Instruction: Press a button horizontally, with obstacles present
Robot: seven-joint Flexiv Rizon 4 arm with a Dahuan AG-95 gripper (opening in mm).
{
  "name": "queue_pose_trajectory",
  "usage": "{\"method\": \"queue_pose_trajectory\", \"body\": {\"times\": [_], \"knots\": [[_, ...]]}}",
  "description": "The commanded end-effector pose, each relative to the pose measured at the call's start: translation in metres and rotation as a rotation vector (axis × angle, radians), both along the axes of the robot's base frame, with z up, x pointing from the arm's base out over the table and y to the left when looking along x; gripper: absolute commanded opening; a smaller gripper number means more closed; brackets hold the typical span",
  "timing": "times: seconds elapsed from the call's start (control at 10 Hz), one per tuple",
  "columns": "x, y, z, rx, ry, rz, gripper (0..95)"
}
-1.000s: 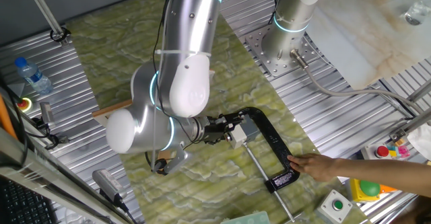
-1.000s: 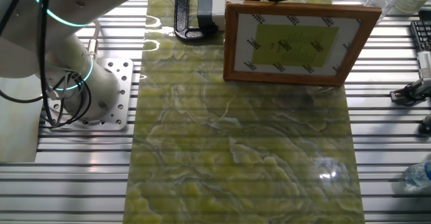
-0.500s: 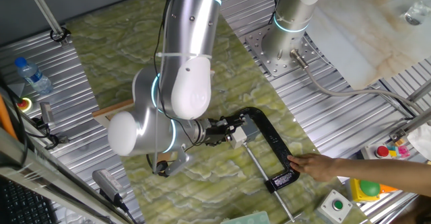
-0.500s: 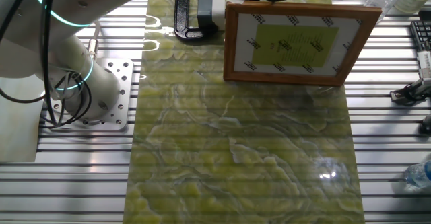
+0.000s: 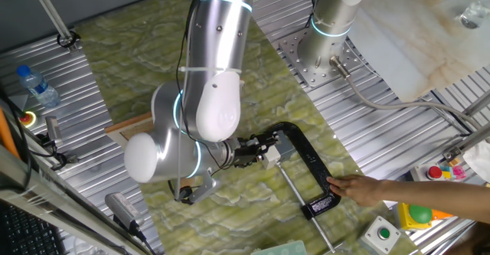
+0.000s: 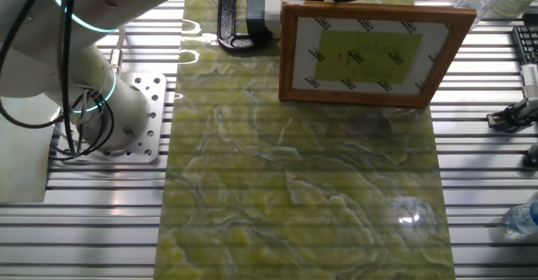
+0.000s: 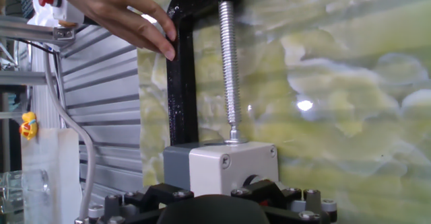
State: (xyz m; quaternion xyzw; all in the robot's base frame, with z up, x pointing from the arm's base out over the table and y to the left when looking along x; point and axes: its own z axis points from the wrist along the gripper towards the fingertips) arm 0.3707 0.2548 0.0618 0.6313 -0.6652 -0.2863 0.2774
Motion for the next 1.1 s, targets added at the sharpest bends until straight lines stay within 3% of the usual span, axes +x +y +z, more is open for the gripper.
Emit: {"method": "queue_pose_trajectory", "body": {"times": [0.1, 1.1], "knots": [[-0.0023, -0.0004, 0.0028, -0.004, 0.008, -0.006, 95.0], [-0.0071, -0.0003, 0.0035, -0.002, 0.032, -0.001, 95.0]]}}
